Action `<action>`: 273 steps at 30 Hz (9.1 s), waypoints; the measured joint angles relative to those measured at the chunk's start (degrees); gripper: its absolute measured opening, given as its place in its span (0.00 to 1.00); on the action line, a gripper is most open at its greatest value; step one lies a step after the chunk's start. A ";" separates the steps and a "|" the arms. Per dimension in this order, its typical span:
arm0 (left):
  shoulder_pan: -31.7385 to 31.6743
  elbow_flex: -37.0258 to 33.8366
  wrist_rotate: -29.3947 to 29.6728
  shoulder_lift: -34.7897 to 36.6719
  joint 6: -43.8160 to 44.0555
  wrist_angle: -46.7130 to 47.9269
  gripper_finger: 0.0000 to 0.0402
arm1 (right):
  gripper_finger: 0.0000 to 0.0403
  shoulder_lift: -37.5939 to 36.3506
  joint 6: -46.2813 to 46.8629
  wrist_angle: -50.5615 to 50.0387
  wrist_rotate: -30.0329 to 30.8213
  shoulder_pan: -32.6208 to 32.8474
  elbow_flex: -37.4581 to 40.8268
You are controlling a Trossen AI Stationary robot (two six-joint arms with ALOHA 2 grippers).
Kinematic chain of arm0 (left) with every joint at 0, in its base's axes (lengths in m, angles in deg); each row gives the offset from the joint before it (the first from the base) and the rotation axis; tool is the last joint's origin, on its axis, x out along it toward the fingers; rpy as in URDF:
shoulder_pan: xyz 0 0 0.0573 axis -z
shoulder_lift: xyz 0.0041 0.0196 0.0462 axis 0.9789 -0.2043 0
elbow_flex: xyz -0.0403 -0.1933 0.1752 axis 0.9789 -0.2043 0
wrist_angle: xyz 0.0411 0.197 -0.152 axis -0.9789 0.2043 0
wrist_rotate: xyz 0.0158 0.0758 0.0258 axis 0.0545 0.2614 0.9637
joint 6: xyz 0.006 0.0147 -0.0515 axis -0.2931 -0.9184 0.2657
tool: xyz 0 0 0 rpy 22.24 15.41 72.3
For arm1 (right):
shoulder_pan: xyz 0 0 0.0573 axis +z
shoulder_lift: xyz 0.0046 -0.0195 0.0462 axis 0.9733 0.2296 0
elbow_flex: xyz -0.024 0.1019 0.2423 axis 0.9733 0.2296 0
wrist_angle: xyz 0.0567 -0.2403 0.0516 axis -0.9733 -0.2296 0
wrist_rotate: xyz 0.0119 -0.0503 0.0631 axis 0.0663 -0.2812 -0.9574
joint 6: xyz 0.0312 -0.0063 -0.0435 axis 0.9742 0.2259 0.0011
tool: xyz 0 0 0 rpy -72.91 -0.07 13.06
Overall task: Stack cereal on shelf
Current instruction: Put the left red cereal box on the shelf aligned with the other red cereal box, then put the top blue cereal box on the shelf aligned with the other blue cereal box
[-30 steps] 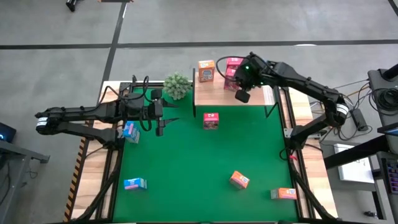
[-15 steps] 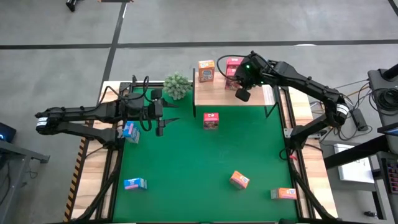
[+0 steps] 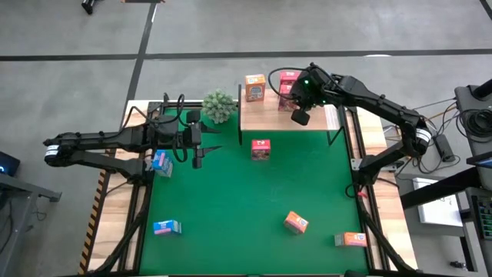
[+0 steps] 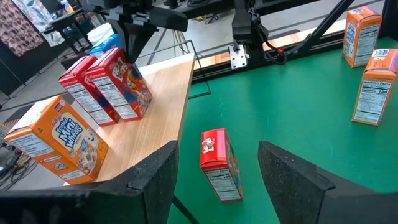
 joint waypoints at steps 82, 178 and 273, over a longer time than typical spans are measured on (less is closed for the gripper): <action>-10.34 -0.94 5.96 2.84 71.62 73.26 0.59 | 0.03 -20.76 -0.46 56.78 -19.52 18.08 42.31; -11.54 66.01 -2.13 -57.83 2.58 25.16 0.45 | 0.03 -48.59 -3.72 53.94 -19.61 27.19 53.92; -10.91 3.50 -10.61 -11.85 2.80 -16.31 0.54 | 0.03 -3.80 26.28 10.96 13.43 12.93 1.51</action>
